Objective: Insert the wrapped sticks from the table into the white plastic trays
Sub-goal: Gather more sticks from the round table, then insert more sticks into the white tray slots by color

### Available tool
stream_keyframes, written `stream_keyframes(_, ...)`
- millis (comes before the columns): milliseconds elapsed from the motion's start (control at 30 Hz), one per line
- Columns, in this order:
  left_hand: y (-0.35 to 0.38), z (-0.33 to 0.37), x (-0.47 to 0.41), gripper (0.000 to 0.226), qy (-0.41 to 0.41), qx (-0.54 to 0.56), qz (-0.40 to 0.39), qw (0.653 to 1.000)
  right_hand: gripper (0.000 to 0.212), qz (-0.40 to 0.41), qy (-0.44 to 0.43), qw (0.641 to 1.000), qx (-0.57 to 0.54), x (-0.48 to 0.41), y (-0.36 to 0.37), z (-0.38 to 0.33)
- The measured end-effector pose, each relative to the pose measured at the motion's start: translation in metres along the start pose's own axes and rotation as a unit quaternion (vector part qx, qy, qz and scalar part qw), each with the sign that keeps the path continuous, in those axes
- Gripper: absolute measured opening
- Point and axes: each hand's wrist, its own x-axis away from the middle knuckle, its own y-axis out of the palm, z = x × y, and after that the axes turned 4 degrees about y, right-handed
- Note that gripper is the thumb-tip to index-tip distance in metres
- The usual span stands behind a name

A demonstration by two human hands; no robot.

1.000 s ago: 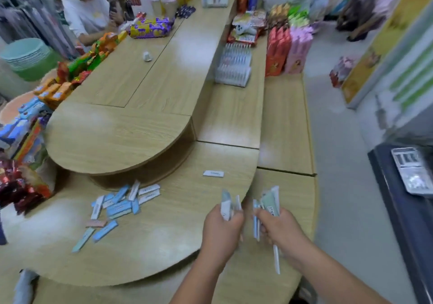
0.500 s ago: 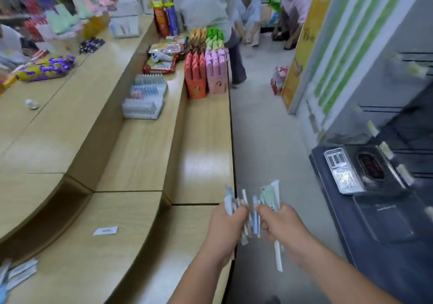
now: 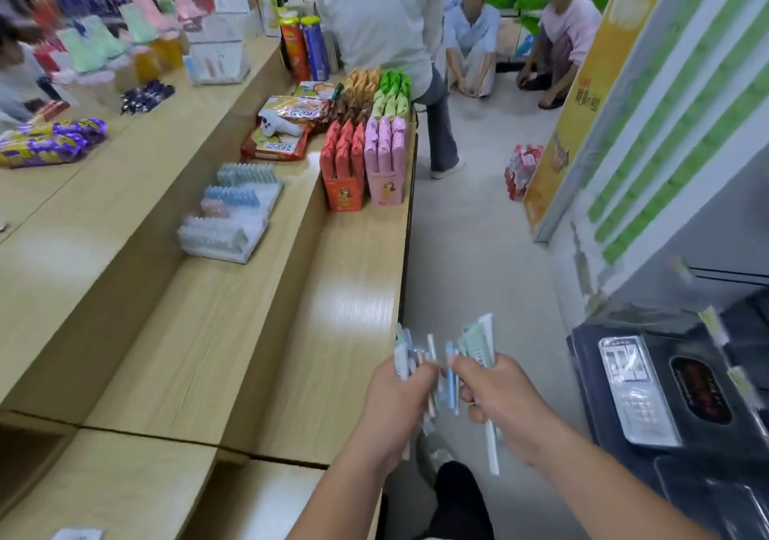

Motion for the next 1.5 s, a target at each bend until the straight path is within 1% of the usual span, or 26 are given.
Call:
stream_keyframes(67,-0.003,0.009,-0.039,0.017,0.007,0.004,0.007,1.000,0.032,-0.004,-0.006,1.000,0.020,-0.038,-0.003,-0.025)
stream_keyframes(133,-0.012,0.024,-0.078,0.019,0.003,0.006,0.028,1.000,0.033,-0.017,-0.002,0.999,0.033,-0.077,-0.002,-0.054)
stream_keyframes(233,-0.033,0.041,-0.119,0.021,-0.020,0.008,0.082,0.996,0.018,-0.051,0.004,0.997,0.057,-0.123,0.009,-0.095)
stream_keyframes(267,-0.043,0.044,-0.129,0.020,-0.032,0.012,0.101,0.994,0.017,-0.065,0.005,0.996,0.068,-0.136,0.017,-0.107)
stream_keyframes(400,-0.086,0.046,-0.148,0.019,-0.074,0.043,0.206,0.975,0.018,-0.138,-0.002,0.983,0.121,-0.180,0.074,-0.142)
stream_keyframes(500,-0.122,0.038,-0.152,0.019,-0.108,0.087,0.299,0.944,0.018,-0.206,-0.003,0.962,0.180,-0.208,0.131,-0.154)
stream_keyframes(567,-0.148,0.029,-0.154,0.020,-0.117,0.096,0.361,0.920,0.021,-0.258,0.003,0.938,0.231,-0.225,0.173,-0.161)
stream_keyframes(633,-0.175,0.018,-0.161,0.023,-0.138,0.106,0.417,0.892,0.022,-0.296,-0.013,0.913,0.279,-0.241,0.218,-0.167)
stream_keyframes(733,-0.219,0.001,-0.183,0.022,-0.163,0.124,0.515,0.833,0.023,-0.342,-0.085,0.870,0.346,-0.263,0.292,-0.178)
stream_keyframes(800,-0.250,-0.011,-0.202,0.021,-0.203,0.101,0.581,0.782,0.018,-0.363,-0.159,0.818,0.416,-0.276,0.345,-0.184)
stream_keyframes(867,-0.279,-0.025,-0.220,0.017,-0.251,0.071,0.632,0.729,0.020,-0.375,-0.238,0.754,0.483,-0.291,0.395,-0.184)
stream_keyframes(933,-0.300,-0.042,-0.233,0.015,-0.309,0.004,0.650,0.694,0.022,-0.379,-0.325,0.680,0.537,-0.302,0.437,-0.177)
stream_keyframes(967,-0.309,-0.049,-0.238,0.016,-0.331,-0.029,0.656,0.678,0.023,-0.380,-0.371,0.641,0.555,-0.306,0.455,-0.170)
stream_keyframes(1000,-0.317,-0.058,-0.241,0.018,-0.344,-0.061,0.661,0.664,0.025,-0.377,-0.412,0.608,0.564,-0.310,0.471,-0.162)
stream_keyframes(1067,-0.334,-0.075,-0.247,0.026,-0.367,-0.127,0.666,0.637,0.029,-0.368,-0.468,0.565,0.571,-0.318,0.495,-0.147)
stream_keyframes(1167,-0.352,-0.093,-0.249,0.033,-0.398,-0.192,0.671,0.595,0.032,-0.340,-0.530,0.515,0.582,-0.328,0.514,-0.129)
stream_keyframes(1233,-0.359,-0.098,-0.251,0.035,-0.420,-0.214,0.665,0.579,0.036,-0.314,-0.563,0.481,0.594,-0.330,0.520,-0.122)
stream_keyframes(1267,-0.362,-0.100,-0.252,0.036,-0.428,-0.217,0.663,0.574,0.039,-0.302,-0.577,0.469,0.597,-0.330,0.523,-0.120)
stream_keyframes(1300,-0.364,-0.101,-0.254,0.037,-0.431,-0.219,0.663,0.571,0.042,-0.291,-0.586,0.465,0.596,-0.330,0.525,-0.118)
stream_keyframes(1367,-0.365,-0.105,-0.260,0.045,-0.415,-0.214,0.675,0.571,0.051,-0.280,-0.602,0.477,0.575,-0.332,0.527,-0.114)
stream_keyframes(1500,-0.363,-0.110,-0.269,0.067,-0.311,-0.172,0.730,0.584,0.069,-0.282,-0.637,0.509,0.506,-0.344,0.521,-0.103)
